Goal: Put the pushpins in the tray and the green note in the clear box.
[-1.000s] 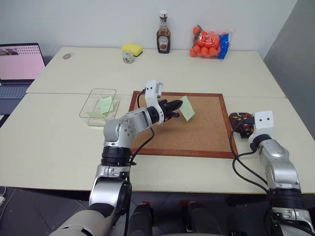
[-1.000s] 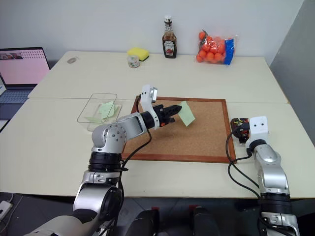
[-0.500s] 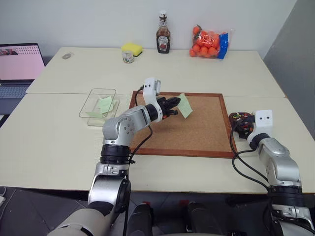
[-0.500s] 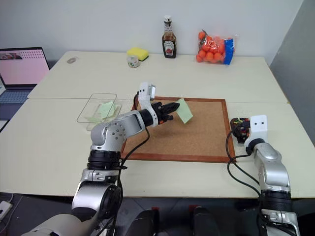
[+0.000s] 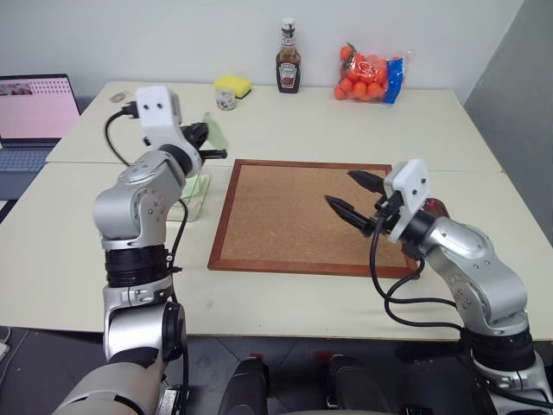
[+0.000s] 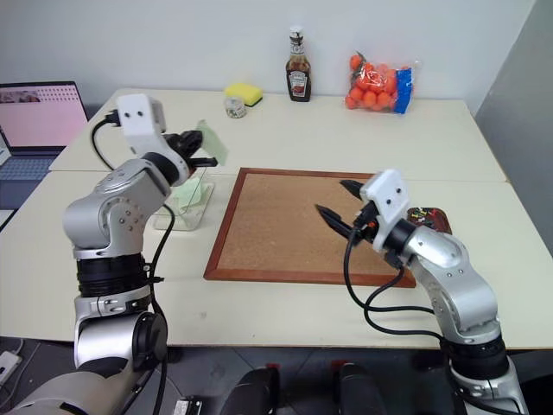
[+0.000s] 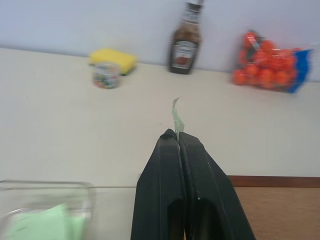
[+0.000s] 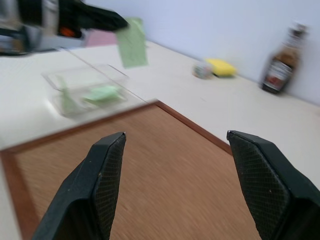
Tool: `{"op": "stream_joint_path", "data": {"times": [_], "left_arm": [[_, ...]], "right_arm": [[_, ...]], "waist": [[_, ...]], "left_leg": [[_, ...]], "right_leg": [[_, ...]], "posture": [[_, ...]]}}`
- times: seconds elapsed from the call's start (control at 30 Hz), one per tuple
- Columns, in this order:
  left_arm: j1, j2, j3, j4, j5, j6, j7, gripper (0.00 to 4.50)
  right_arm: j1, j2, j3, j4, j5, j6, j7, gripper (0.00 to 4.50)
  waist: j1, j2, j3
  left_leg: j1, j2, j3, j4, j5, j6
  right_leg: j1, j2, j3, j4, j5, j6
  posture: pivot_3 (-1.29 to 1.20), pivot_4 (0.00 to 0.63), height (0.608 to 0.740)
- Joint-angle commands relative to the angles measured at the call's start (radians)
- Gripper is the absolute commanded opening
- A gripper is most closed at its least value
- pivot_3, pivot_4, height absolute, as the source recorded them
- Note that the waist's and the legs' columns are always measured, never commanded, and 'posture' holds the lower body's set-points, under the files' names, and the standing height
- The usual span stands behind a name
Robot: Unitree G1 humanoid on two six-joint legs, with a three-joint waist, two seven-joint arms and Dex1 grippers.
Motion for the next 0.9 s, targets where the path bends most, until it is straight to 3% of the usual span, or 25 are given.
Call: {"op": "stream_joint_path", "data": {"times": [0.03,0.3,0.67,0.7,0.73,0.9], "left_arm": [[0.020,0.026,0.036,-0.039,0.057,-0.004,0.070,0.00],[0.038,0.036,0.069,0.033,0.118,-0.024,0.129,0.00],[0.061,0.012,0.094,0.058,0.139,-0.034,0.179,0.00],[0.062,0.009,0.097,0.054,0.137,-0.034,0.181,0.37],[0.063,0.006,0.099,0.049,0.135,-0.032,0.182,0.43],[0.068,-0.004,0.101,0.026,0.132,-0.025,0.185,1.56]], "right_arm": [[-0.111,-0.007,0.076,0.081,0.002,0.005,0.094,3.43],[-0.283,0.017,0.192,0.281,-0.088,-0.049,0.175,3.43],[-0.290,0.048,0.212,0.286,-0.122,-0.061,0.191,3.43],[-0.289,0.049,0.211,0.284,-0.124,-0.061,0.192,3.45],[-0.288,0.051,0.210,0.283,-0.125,-0.060,0.193,3.45],[-0.285,0.054,0.208,0.279,-0.127,-0.057,0.192,3.45]], "waist": [[0.006,-0.002,0.001],[0.004,-0.005,0.003],[0.003,-0.007,0.004],[0.003,-0.007,0.004],[0.003,-0.007,0.004],[0.003,-0.007,0.004]], "left_leg": [[0.000,0.000,-0.001,0.000,0.000,0.000],[-0.001,0.000,-0.002,0.000,0.000,0.000],[-0.004,0.000,-0.002,0.000,0.000,-0.001],[-0.004,0.000,-0.002,0.000,0.000,-0.001],[-0.004,0.000,-0.002,0.000,0.000,-0.001],[-0.004,0.001,-0.003,0.000,0.001,-0.001]], "right_leg": [[0.000,0.000,-0.001,0.000,0.000,0.000],[-0.001,0.000,-0.002,0.000,0.001,-0.001],[-0.003,-0.001,-0.002,0.000,0.002,-0.004],[-0.003,-0.001,-0.002,0.001,0.002,-0.004],[-0.003,-0.001,-0.002,0.001,0.002,-0.004],[-0.003,-0.001,-0.002,0.001,0.002,-0.004]], "posture": [[0.00,0.150,0.740],[0.00,0.150,0.740],[0.00,0.150,0.740],[0.00,0.150,0.740],[0.00,0.150,0.740],[0.00,0.150,0.740]]}}
